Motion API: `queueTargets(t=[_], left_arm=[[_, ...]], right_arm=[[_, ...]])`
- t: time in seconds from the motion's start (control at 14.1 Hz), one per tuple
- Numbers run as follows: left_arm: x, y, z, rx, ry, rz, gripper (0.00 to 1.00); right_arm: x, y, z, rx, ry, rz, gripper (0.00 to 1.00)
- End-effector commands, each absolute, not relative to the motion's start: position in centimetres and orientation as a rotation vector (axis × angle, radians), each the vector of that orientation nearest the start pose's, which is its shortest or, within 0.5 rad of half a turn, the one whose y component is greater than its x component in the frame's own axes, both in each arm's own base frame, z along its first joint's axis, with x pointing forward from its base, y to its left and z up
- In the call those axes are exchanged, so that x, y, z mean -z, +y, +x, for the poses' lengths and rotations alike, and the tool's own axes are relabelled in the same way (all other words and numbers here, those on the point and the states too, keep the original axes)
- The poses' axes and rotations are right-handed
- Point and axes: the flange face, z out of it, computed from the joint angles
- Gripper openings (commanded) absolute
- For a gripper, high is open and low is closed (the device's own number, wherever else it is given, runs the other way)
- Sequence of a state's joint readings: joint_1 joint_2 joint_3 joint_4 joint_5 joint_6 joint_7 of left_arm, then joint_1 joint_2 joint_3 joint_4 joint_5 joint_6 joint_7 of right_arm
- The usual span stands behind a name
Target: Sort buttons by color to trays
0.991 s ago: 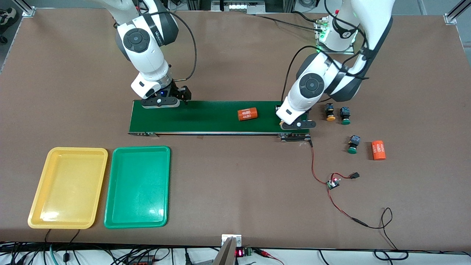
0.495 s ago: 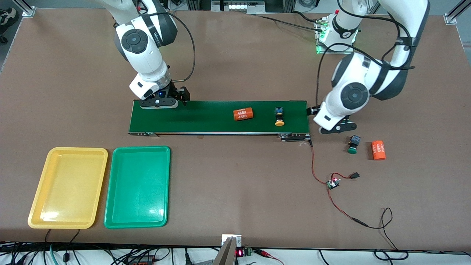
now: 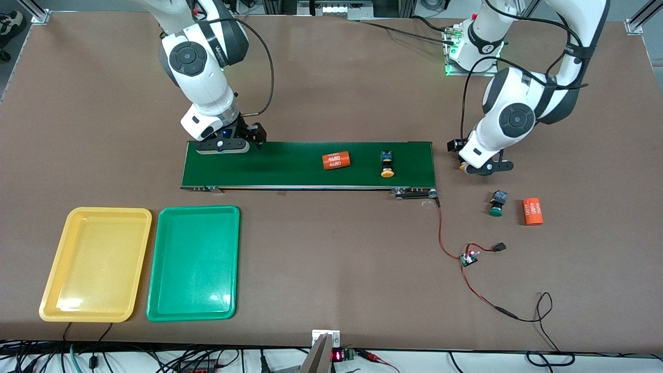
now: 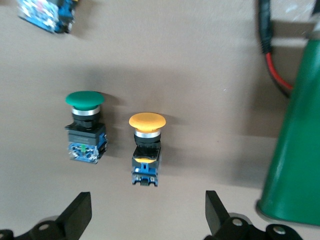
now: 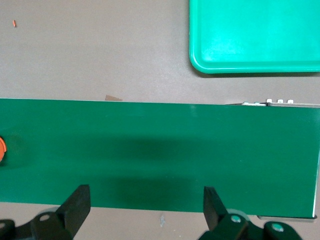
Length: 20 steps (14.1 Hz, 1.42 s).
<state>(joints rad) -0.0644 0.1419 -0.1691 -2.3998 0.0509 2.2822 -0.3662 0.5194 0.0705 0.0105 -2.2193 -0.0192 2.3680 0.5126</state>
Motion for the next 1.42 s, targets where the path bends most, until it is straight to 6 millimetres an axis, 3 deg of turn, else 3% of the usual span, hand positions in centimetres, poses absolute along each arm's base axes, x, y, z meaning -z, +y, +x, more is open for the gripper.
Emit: queueTargets(t=[0.0,0.21,0.28,0.42,0.57,0.71,1.06,1.13,1.34], left_arm=[[-21.6,-10.0,43.1,-0.295,-0.101,-3.062,1.00],[-18.5,-10.2,42.8,-0.273,-0.097,-3.087,0.94],[-17.8,-10.3,42.8,-0.267,-0.093,-3.092,0.87],[-17.5,-10.4,42.8,-0.271,-0.093,-3.094,0.48],[-17.8,-10.4,42.9,-0.267,-0.091,-3.092,0.18],[-19.4,-10.2,43.5,-0.245,-0.101,-3.092,0.06],[-26.1,-11.3,47.5,-0.262,-0.100,-3.064,0.05],[-27.0,-12.4,48.0,-0.267,-0.090,-3.069,0.05],[-28.7,-18.4,48.9,-0.210,0.027,-3.120,0.05]], right_arm=[[-35.4,27.2,46.9,0.130,-0.070,-3.117,1.00],[-35.4,27.1,46.9,0.130,-0.068,-3.117,1.00],[-35.4,27.1,46.9,0.130,-0.068,-3.117,1.00],[-35.3,27.1,46.9,0.128,-0.066,-3.118,1.00],[-35.3,27.1,46.9,0.128,-0.066,-3.118,1.00],[-35.3,27.1,46.9,0.128,-0.066,-3.118,1.00],[-35.3,27.1,46.9,0.128,-0.068,-3.118,1.00],[-35.3,27.0,47.0,0.128,-0.066,-3.118,1.00],[-35.3,26.9,47.1,0.128,-0.061,-3.118,1.00]])
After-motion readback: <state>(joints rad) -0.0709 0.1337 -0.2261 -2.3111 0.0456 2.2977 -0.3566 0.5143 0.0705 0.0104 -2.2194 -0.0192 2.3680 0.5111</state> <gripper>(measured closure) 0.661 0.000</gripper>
